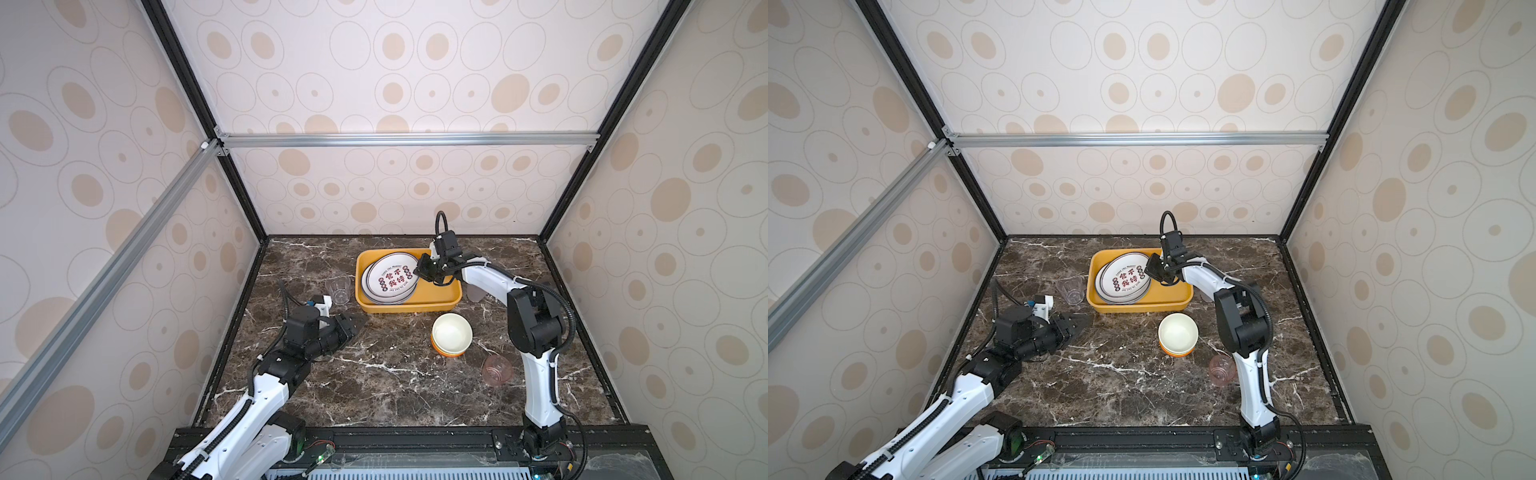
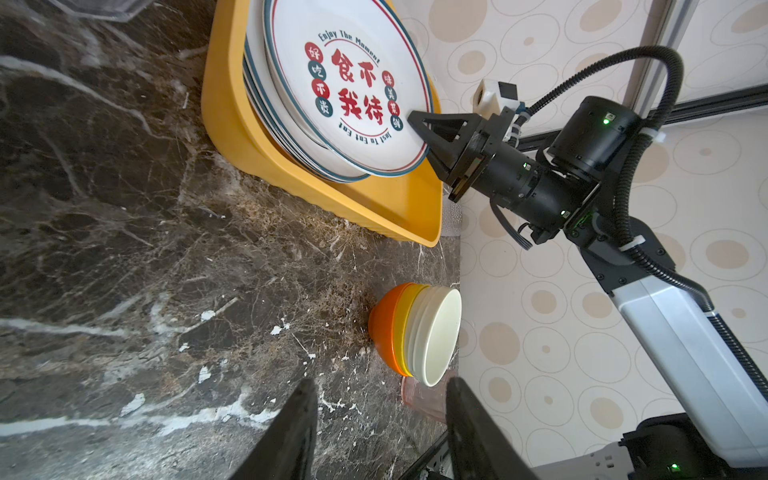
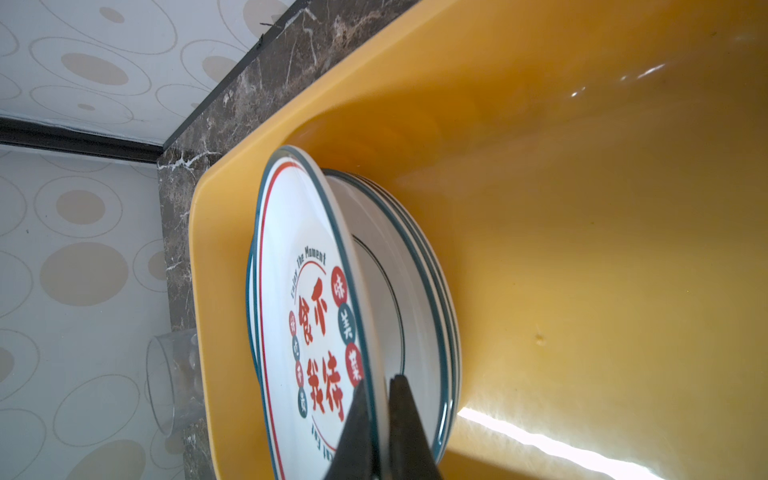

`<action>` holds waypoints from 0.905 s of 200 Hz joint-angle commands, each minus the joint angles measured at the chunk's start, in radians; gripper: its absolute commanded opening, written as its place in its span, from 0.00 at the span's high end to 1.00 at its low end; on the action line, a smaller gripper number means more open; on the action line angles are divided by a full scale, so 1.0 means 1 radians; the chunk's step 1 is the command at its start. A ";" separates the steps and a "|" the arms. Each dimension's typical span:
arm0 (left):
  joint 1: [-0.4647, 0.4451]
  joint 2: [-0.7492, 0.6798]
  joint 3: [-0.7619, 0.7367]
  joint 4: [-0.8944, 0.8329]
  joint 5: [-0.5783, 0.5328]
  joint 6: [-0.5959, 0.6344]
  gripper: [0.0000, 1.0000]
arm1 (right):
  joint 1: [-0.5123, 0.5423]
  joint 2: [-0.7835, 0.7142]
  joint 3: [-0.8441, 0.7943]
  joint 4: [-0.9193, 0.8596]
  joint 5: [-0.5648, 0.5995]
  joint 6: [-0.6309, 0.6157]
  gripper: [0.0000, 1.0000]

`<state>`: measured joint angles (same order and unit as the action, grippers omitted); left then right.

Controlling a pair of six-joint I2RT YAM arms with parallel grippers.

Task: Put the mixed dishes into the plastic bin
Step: 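Lower the red-rimmed plate onto the plate stack and open the right gripper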

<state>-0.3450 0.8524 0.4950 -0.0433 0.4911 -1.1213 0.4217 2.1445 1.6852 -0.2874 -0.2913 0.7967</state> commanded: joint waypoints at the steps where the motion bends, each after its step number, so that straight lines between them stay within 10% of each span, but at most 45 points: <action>1: -0.001 -0.001 0.000 -0.015 -0.004 0.018 0.50 | 0.005 0.014 0.034 0.032 -0.015 0.017 1.00; 181: 0.004 -0.006 -0.018 -0.011 -0.001 0.017 0.50 | 0.017 0.051 0.045 -0.020 0.002 0.014 0.75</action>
<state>-0.3443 0.8524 0.4805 -0.0463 0.4911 -1.1213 0.4313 2.1918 1.7138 -0.2848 -0.3092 0.8146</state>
